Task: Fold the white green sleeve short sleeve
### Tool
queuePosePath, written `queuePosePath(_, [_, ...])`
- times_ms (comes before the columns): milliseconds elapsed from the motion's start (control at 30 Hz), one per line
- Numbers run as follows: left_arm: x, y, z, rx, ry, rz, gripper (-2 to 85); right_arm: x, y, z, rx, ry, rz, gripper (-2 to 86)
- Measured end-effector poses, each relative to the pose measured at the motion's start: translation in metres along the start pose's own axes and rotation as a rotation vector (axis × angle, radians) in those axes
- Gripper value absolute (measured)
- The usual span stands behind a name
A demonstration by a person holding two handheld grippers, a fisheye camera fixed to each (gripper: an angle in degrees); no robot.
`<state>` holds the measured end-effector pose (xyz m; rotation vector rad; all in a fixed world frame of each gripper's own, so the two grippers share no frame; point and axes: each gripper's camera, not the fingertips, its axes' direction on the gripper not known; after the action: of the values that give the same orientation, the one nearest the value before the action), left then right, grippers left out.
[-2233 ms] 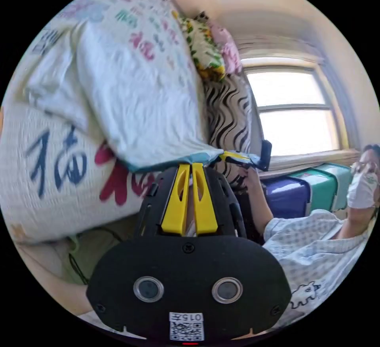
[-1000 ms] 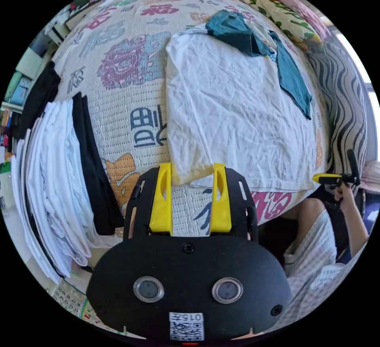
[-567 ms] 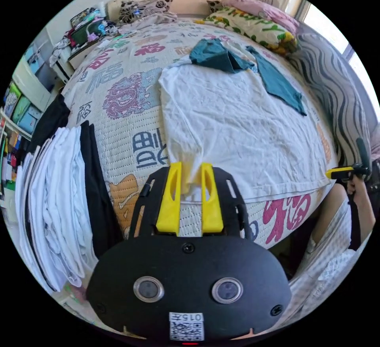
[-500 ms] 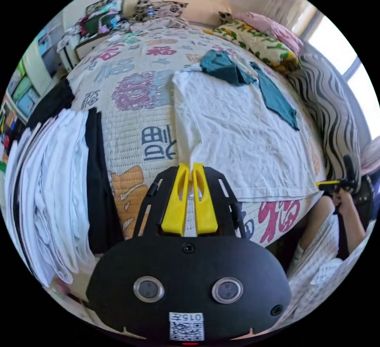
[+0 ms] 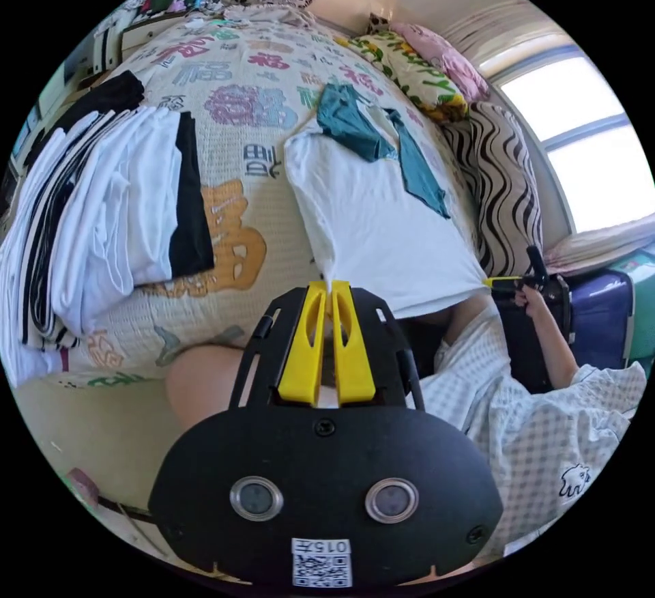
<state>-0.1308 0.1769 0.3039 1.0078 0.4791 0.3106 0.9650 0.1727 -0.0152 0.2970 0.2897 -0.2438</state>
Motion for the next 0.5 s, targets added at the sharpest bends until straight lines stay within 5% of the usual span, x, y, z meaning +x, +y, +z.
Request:
queuePosePath(233, [0.002, 0.015, 0.005, -0.111, -0.165, -0.044, 3.6, -0.018, 0.0, 0.006, 0.044, 0.122, -0.006, 4.8])
queuePosePath(333, [0.015, 0.002, -0.021, -0.029, -0.275, -0.002, 7.2, -0.039, -0.007, -0.02, 0.17, 0.191, -0.078, 6.7])
queuePosePath(500, [0.072, -0.09, -0.013, 0.096, -0.195, 0.215, 9.6, -0.106, -0.075, -0.023, 0.266, 0.202, -0.332, 9.7])
